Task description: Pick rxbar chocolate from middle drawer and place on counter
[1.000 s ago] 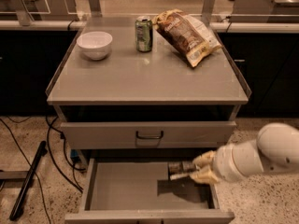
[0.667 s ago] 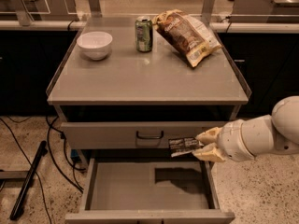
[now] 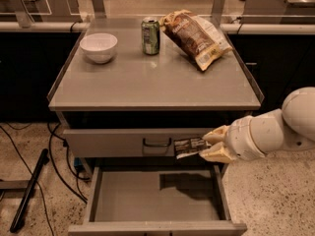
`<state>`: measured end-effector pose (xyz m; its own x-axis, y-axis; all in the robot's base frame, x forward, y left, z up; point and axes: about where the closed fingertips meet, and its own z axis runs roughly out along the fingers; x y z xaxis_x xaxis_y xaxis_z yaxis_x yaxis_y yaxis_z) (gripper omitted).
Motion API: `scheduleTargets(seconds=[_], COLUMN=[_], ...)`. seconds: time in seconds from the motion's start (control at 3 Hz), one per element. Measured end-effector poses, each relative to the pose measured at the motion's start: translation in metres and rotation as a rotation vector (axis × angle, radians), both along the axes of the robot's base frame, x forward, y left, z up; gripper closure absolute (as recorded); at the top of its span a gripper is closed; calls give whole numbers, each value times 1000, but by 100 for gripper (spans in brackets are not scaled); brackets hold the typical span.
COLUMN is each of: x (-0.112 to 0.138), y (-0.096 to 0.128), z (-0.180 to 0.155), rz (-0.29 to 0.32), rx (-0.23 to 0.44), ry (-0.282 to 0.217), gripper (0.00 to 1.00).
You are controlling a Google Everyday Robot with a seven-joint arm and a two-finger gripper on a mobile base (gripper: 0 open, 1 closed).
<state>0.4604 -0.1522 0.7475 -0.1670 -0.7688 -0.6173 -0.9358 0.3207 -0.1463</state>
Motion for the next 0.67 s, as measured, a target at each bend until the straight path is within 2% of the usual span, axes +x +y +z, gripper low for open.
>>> scheduleTargets(seconds=[0.33, 0.67], x=[22, 44], y=[10, 15], z=[62, 105], rz=[-34, -69], rx=[-31, -44], ry=[-24, -57], gripper=[100, 100])
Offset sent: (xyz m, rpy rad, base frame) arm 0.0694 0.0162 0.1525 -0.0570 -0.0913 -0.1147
